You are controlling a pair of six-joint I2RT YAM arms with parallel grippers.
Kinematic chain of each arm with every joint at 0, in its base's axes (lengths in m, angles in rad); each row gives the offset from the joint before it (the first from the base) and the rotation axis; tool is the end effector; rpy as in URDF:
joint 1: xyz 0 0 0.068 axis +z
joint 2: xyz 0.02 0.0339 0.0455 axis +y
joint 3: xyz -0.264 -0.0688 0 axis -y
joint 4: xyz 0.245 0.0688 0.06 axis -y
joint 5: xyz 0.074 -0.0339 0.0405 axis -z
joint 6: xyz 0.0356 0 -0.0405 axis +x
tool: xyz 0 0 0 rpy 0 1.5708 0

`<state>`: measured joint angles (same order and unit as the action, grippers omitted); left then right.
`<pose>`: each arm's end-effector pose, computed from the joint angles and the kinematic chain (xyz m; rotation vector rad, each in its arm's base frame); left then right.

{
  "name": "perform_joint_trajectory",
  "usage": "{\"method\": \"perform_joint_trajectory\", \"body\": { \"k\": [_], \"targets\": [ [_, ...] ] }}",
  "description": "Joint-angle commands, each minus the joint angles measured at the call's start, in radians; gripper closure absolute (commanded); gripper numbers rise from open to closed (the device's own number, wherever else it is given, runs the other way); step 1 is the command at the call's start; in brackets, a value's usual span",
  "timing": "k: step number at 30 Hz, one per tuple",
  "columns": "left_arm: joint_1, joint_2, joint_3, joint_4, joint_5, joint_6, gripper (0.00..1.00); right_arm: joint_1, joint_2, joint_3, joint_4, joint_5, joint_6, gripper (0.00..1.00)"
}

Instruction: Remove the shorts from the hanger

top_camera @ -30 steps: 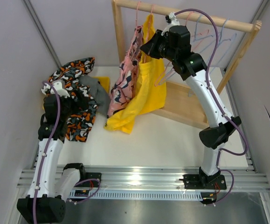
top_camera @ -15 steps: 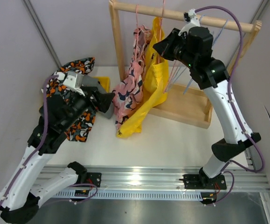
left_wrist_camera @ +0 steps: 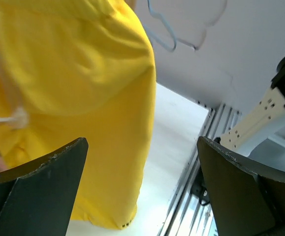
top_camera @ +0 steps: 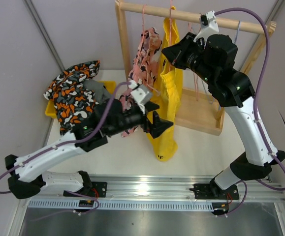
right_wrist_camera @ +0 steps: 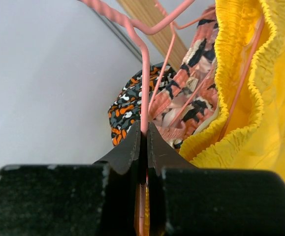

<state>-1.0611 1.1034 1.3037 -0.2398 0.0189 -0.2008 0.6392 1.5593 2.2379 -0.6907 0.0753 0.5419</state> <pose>0.1159 -0.2087 0.4524 0.7240 1.5409 -0.9784 0.2259 0.1646 0.5767 -0.0189 1.6502 0.8556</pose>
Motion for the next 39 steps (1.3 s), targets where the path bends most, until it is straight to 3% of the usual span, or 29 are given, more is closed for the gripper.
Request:
{"method": "perform_joint_trajectory", "body": {
  "k": [1,5,7,9,10,13,19,23,29,35,39],
  "targets": [
    [-0.046,0.061,0.023,0.118,-0.005,0.012,0.01,0.043,-0.074,0.006,0.164,0.060,-0.020,1.00],
    [-0.074,0.125,0.043,0.148,-0.014,0.011,0.01,0.060,-0.097,-0.023,0.166,0.078,-0.017,1.00],
    [-0.082,0.159,0.055,0.149,-0.118,0.024,0.01,0.063,-0.116,-0.035,0.163,0.081,-0.014,1.00],
    [-0.091,0.182,0.062,0.148,-0.199,0.032,0.08,0.063,-0.130,-0.047,0.163,0.081,-0.008,1.00],
    [-0.091,0.199,0.062,0.154,-0.233,0.037,0.41,0.063,-0.148,-0.067,0.164,0.080,0.000,1.00],
    [-0.091,0.210,0.043,0.166,-0.341,0.021,1.00,0.062,-0.180,-0.113,0.192,0.086,0.004,1.00],
    [-0.161,0.124,-0.088,0.203,-0.382,0.004,1.00,0.063,-0.177,-0.113,0.181,0.109,-0.019,1.00],
    [-0.349,0.027,-0.233,0.220,-0.476,-0.018,1.00,0.022,-0.148,-0.063,0.168,0.101,-0.027,1.00],
    [-0.606,0.012,-0.429,0.229,-0.623,-0.184,1.00,-0.067,-0.116,-0.008,0.146,0.037,0.003,1.00],
    [-0.610,0.046,-0.348,0.182,-0.747,-0.151,1.00,-0.078,-0.182,-0.104,0.126,0.014,0.046,1.00],
    [-0.454,0.070,-0.193,0.109,-0.741,-0.079,1.00,-0.067,-0.339,-0.343,0.109,-0.037,0.151,1.00]
  ]
}}
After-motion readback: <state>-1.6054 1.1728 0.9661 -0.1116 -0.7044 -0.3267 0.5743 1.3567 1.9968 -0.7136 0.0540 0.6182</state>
